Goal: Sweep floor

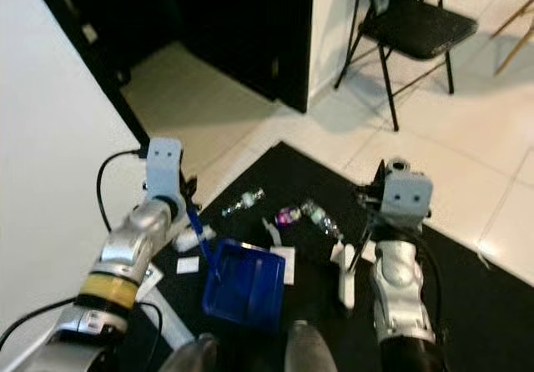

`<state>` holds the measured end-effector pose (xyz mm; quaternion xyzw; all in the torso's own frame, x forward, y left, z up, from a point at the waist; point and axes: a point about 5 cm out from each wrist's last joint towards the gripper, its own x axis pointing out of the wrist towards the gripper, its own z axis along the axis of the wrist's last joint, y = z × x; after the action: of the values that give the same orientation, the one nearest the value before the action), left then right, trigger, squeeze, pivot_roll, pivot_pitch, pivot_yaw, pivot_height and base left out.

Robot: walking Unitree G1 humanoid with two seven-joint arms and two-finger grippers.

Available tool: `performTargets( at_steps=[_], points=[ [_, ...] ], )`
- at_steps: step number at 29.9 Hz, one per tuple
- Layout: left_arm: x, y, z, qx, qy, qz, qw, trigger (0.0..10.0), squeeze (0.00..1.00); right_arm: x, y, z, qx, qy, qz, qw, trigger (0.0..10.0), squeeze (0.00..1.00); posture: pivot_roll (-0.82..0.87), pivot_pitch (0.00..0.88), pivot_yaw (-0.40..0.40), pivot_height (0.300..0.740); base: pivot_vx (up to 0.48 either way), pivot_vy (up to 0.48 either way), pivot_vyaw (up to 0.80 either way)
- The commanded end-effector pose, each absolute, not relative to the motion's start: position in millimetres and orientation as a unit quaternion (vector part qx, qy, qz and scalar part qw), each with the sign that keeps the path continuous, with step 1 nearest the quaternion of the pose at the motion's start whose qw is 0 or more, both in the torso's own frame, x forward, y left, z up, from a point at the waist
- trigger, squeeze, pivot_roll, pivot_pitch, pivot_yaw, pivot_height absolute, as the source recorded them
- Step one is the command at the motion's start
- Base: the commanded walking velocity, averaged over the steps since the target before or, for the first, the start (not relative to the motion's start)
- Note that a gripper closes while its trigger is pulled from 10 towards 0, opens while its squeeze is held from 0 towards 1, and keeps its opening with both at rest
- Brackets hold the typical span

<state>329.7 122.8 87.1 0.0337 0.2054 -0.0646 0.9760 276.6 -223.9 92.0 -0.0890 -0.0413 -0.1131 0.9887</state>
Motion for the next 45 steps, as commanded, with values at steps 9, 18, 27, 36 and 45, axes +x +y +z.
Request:
performTargets(
  at_steps=[9, 18, 27, 36, 45],
  points=[
    [328.8, 130.1, 82.5, 0.045, 0.213, -0.051, 0.975, 10.0, 0.0, 278.5, -219.2, 93.9, -0.088, -0.049, -0.105, 0.989, 10.0, 0.0, -0.15, 0.107, 0.111, 0.74, 0.0, 0.0, 0.0],
    [329.9, 132.4, 82.1, 0.047, 0.214, -0.046, 0.975, 10.0, 0.0, 278.7, -218.5, 93.4, -0.086, -0.048, -0.104, 0.99, 10.0, 0.0, -0.15, 0.109, 0.113, 0.74, 0.0, 0.0, 0.0],
    [329.8, 133.5, 81.2, 0.043, 0.219, -0.039, 0.974, 10.0, 0.0, 278.1, -217.5, 92.9, -0.085, -0.047, -0.104, 0.99, 10.0, 0.0, -0.15, 0.112, 0.115, 0.74, 0.0, -0.335, 0.0],
    [330.0, 134.8, 80.6, 0.04, 0.22, -0.035, 0.974, 10.0, 0.0, 278.0, -217.1, 92.2, -0.084, -0.047, -0.104, 0.99, 10.0, 0.0, -0.15, 0.114, 0.116, 0.74, 0.0, 0.0, 0.0],
    [330.3, 136.6, 79.6, 0.04, 0.222, -0.029, 0.974, 10.0, 0.0, 277.6, -217.1, 92.1, -0.083, -0.047, -0.104, 0.99, 10.0, 0.0, -0.15, 0.116, 0.115, 0.74, 0.0, 0.0, 0.0]
  ],
)
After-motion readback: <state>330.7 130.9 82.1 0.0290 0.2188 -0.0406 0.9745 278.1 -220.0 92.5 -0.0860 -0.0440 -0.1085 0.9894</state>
